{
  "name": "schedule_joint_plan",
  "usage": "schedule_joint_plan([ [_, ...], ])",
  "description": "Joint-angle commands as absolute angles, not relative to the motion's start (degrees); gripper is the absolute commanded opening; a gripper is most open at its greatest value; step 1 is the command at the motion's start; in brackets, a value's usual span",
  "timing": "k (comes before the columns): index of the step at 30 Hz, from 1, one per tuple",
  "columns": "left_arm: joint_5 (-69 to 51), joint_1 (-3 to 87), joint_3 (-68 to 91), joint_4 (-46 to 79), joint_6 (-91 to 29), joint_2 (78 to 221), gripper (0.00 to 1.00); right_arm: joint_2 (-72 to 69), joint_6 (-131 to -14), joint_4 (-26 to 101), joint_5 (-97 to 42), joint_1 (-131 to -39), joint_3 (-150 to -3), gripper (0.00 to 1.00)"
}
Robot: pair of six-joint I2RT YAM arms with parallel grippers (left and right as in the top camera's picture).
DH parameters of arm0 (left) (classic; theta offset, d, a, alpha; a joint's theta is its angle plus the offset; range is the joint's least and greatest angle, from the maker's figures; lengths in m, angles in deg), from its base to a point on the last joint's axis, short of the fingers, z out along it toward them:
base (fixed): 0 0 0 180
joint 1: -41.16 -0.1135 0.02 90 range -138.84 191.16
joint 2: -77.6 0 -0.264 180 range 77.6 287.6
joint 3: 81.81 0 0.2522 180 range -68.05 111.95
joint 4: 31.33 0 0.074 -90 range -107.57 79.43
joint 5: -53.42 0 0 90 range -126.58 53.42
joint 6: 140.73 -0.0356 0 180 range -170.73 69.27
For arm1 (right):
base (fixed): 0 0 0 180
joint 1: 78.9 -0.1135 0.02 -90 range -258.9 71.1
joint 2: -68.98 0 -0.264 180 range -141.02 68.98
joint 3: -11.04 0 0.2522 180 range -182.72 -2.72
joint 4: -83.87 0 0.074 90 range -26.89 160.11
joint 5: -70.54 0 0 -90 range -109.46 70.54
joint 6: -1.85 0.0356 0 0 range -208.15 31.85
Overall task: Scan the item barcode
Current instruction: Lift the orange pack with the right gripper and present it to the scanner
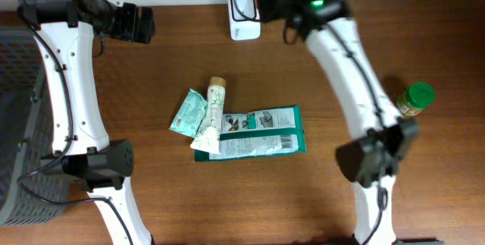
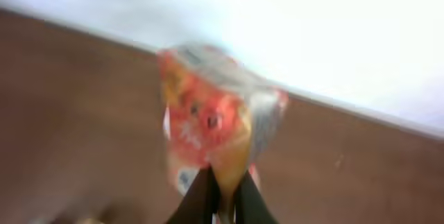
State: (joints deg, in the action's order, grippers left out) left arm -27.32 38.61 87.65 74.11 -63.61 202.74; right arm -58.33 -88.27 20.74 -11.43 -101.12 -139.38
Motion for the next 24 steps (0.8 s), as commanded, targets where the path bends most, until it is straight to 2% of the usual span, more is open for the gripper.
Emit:
schedule_joint_plan([
  [1,-26.93,38.37,88.21,74.06,-64.51,202.42,0.99,-64.77,-99.81,28.96,5.64,-104.31,-140.19,0.04],
  [5,-26.93,38.37,88.21,74.06,-64.51,202.42,0.99,-72.90,-109.23,42.07,11.02,-105.21,-140.08,0.04],
  [9,-26.93,38.37,88.21,74.06,-64.51,202.42,0.99,-78.33,-116.29,47.04,10.80,-105.10,-139.97,0.04],
  [20,-26.93,38.37,88.21,74.08,-64.51,202.42,0.99,-78.70,-116.40,47.21,8.11,-105.14,-139.99,0.04],
  [24,-26.93,38.37,88.21,74.08,-64.51,202.42,0.99,-74.85,-115.11,46.07,5.12,-105.14,-140.08,0.04],
])
